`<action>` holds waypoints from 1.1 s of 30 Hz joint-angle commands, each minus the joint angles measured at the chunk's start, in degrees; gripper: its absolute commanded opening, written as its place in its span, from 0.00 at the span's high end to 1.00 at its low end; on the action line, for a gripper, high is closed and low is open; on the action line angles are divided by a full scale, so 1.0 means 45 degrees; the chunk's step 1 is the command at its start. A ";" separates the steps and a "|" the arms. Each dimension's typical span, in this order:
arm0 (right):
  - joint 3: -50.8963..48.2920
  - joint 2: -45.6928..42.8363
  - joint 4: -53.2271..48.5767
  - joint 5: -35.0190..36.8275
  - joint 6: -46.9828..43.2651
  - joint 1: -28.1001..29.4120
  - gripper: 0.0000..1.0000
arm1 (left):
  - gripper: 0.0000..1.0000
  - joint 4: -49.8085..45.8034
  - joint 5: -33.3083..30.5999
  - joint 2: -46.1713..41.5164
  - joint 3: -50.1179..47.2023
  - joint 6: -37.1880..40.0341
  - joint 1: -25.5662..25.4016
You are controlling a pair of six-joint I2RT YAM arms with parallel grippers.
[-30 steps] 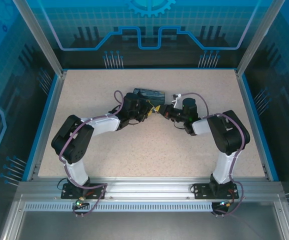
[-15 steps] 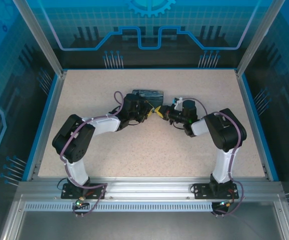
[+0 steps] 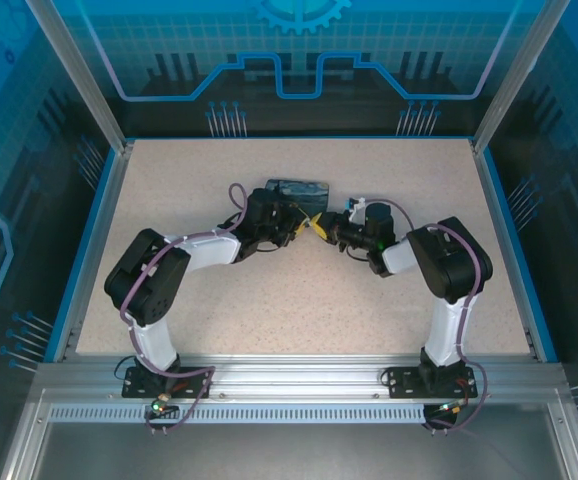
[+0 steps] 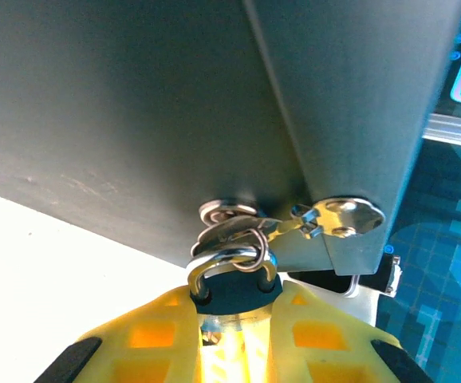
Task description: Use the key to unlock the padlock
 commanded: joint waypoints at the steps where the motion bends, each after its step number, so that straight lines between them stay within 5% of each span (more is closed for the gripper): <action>1: -0.0254 -0.0789 0.0262 -0.0605 -0.1417 0.0288 0.78 | 1.00 0.0626 0.1211 -0.0114 -0.0129 0.0363 -0.0366; 12: -0.2099 -0.2883 -0.1697 0.0349 -0.7753 0.0250 0.66 | 1.00 0.0633 0.1321 -0.0241 -0.0018 0.0217 -0.0294; 22: -0.2436 -0.1484 0.0965 0.1039 -0.7726 0.0139 0.61 | 1.00 0.0551 0.1340 -0.0279 0.0022 0.0216 -0.0275; 33: -0.1172 -0.0674 0.1090 0.0437 -0.8184 0.0113 0.57 | 1.00 0.0630 0.1446 -0.0202 0.0080 0.0045 -0.0292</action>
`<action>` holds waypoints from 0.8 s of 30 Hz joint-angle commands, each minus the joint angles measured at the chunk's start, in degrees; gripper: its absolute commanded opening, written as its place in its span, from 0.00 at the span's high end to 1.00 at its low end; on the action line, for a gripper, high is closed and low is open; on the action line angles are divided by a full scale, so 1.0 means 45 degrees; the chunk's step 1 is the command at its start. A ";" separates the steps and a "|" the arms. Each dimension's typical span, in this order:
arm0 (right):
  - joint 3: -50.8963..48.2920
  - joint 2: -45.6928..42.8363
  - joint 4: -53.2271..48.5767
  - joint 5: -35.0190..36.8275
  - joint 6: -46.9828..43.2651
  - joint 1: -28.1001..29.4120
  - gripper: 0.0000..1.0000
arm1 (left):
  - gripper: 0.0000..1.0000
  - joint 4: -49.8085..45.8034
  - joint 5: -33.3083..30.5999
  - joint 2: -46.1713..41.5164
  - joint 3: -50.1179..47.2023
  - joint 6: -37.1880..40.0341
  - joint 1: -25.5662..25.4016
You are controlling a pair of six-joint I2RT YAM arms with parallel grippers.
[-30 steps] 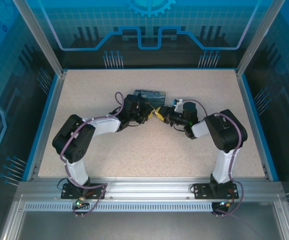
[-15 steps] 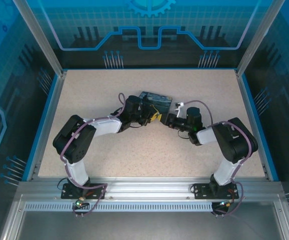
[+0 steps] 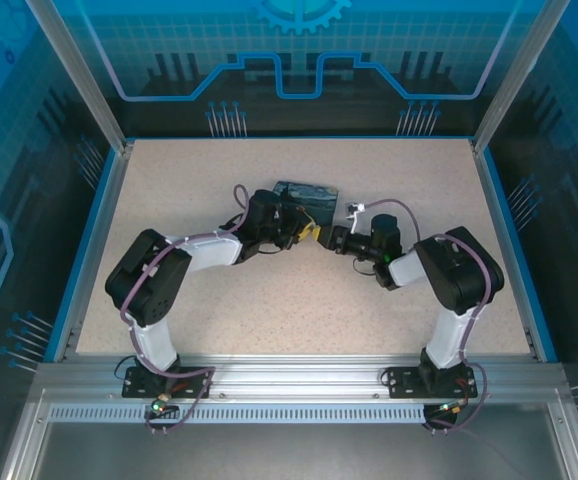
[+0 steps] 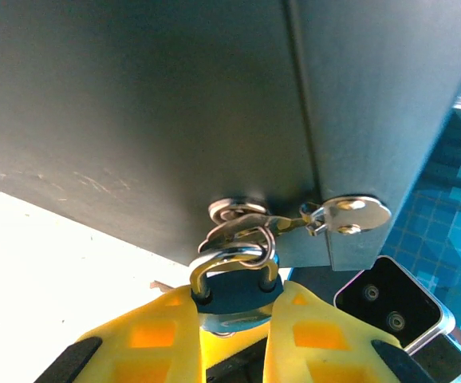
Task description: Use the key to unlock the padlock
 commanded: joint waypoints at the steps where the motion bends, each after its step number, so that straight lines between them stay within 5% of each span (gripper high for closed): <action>1: 0.0531 0.0551 0.0741 0.0085 -0.0252 0.0009 0.57 | 1.00 0.0544 0.0677 -0.0169 0.0145 0.0065 -0.0151; 8: 0.0567 0.1070 0.2279 -0.0174 0.0261 0.0000 0.58 | 1.00 0.0478 0.0586 -0.0171 0.0159 0.0037 -0.0145; 24: 0.0527 -0.0049 -0.0393 -0.0006 -0.0988 -0.0409 0.56 | 1.00 0.0459 0.0394 0.0202 0.0285 -0.0140 0.0020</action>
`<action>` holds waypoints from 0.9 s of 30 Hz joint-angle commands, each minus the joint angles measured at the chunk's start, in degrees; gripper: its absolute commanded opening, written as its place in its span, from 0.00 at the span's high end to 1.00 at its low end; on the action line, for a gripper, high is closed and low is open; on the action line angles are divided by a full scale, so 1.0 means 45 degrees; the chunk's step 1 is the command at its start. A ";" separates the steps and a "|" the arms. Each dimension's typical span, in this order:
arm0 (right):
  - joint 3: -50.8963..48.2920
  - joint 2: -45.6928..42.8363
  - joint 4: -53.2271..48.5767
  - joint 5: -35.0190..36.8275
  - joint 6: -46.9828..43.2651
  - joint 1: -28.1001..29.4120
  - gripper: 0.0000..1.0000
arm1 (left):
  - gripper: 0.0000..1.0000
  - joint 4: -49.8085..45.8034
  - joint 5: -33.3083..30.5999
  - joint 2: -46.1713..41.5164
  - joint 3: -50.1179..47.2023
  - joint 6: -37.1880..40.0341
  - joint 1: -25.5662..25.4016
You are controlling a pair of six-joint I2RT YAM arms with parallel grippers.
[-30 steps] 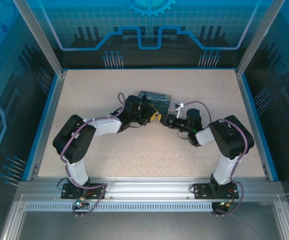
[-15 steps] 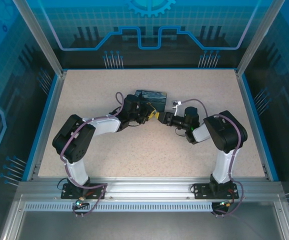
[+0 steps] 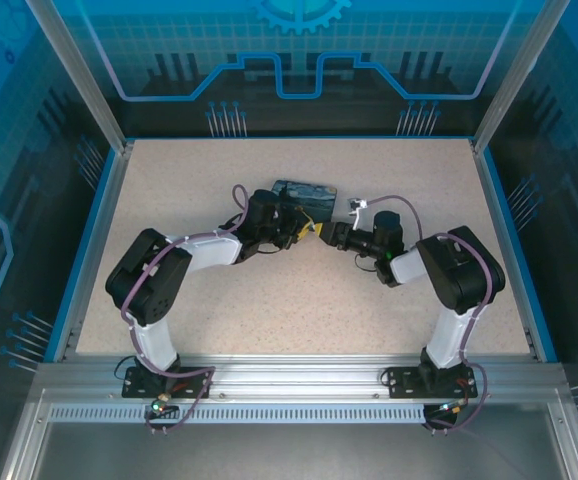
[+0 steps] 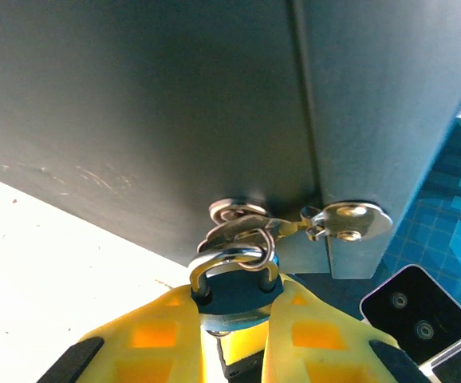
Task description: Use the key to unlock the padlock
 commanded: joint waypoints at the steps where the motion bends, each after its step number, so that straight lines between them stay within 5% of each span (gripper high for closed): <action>1: 0.0427 0.0111 -0.0425 -0.0005 -0.0497 -0.0041 0.56 | 1.00 0.0480 0.0498 0.0130 0.0289 -0.0132 -0.0043; 27: 0.1281 0.1434 0.1092 -0.0033 -0.0495 0.0963 0.60 | 1.00 0.1192 0.0849 0.0262 0.0320 -0.0827 -0.0115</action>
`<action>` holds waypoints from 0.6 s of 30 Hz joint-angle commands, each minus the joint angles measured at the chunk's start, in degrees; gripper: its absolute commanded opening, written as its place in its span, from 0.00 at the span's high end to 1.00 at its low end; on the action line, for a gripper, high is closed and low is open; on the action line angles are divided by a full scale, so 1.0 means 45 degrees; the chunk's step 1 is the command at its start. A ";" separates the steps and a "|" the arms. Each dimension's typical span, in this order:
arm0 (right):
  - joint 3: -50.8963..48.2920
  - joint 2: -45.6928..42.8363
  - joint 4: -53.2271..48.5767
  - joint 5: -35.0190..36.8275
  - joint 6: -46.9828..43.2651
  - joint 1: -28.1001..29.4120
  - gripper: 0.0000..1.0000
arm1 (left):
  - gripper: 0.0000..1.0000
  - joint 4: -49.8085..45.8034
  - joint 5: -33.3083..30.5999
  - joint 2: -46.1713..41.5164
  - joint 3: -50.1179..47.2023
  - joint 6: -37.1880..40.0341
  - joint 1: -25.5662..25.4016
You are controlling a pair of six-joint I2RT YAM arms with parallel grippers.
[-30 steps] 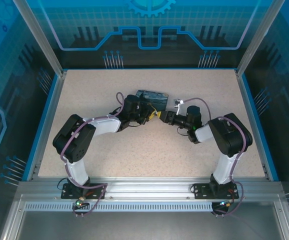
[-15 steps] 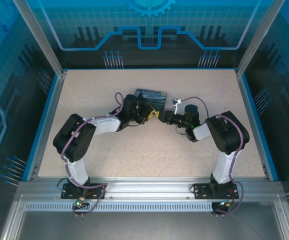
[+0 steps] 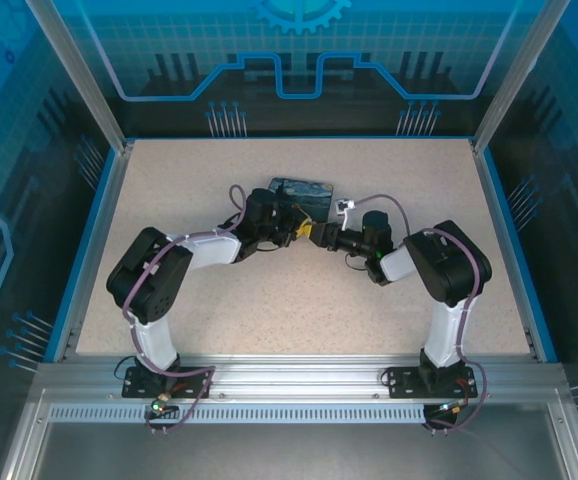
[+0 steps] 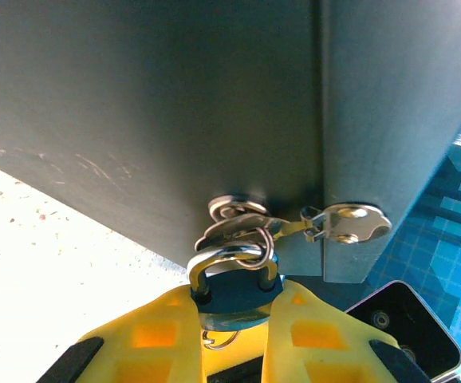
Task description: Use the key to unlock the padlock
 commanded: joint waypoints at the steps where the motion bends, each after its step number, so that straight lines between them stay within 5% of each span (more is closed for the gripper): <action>1: 0.0539 0.0375 0.0586 -0.0051 -0.0033 0.0145 0.60 | 1.00 0.0795 0.0994 0.0077 0.0283 -0.0154 -0.0279; 18: 0.0652 0.1056 0.2334 0.0106 0.1162 -0.0601 0.69 | 1.00 0.0721 0.1004 -0.0061 0.0104 -0.0086 -0.0286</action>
